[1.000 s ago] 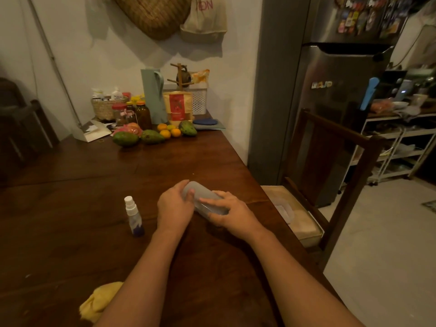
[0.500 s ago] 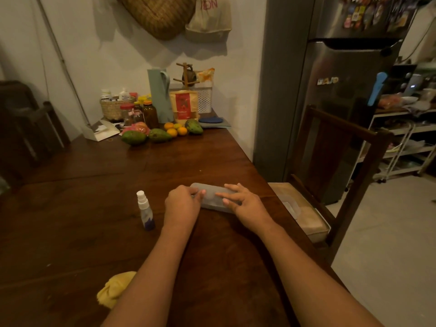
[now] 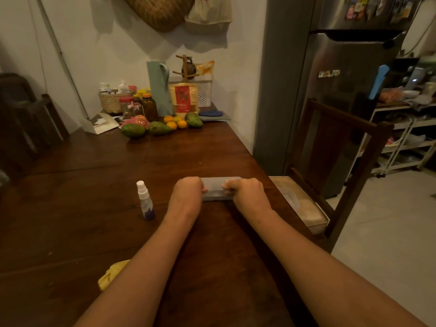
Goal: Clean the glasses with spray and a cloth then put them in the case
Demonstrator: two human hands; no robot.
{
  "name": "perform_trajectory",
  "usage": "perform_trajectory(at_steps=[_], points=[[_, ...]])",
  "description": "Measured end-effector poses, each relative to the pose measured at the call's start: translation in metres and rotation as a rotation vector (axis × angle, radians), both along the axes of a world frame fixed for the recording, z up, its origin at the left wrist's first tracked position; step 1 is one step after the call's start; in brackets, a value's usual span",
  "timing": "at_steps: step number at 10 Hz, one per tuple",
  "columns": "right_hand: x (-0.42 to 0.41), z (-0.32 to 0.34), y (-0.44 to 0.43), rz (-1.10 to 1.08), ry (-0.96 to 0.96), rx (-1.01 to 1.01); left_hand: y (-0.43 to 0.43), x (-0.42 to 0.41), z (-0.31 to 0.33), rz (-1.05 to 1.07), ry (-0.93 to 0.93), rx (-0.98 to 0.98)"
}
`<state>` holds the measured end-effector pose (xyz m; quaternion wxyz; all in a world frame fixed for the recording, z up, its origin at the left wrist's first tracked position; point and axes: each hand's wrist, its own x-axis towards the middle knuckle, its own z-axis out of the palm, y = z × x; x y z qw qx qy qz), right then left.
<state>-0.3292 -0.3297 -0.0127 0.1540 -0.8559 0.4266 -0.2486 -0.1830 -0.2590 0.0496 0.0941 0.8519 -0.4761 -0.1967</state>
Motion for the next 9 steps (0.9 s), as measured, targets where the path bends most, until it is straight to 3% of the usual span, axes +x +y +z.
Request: perform_trajectory(at_steps=[1, 2, 4, 5, 6, 7, 9], points=[[-0.002, -0.005, 0.002, 0.016, -0.023, -0.124, 0.026, 0.000, -0.029, -0.135, -0.248, -0.436], [-0.003, -0.014, 0.003, 0.023, -0.103, -0.277, 0.022, -0.002, -0.027, -0.214, -0.413, -0.272], [-0.003, -0.012, 0.006, 0.041, -0.070, -0.227, 0.030, -0.006, -0.040, -0.264, -0.587, -0.361], [-0.006, -0.009, 0.014, 0.049, 0.016, -0.122, 0.025, -0.007, -0.020, -0.246, -0.492, -0.138], [-0.011, -0.009, 0.020, 0.094, -0.032, -0.076, 0.029, -0.011, -0.004, -0.242, -0.413, 0.054], [-0.017, -0.010, 0.020, 0.131, -0.050, -0.083, 0.047, -0.016, 0.001, -0.239, -0.428, -0.012], [-0.025, -0.006, 0.031, 0.175, -0.128, -0.128, 0.070, -0.019, 0.022, -0.188, -0.251, -0.080]])
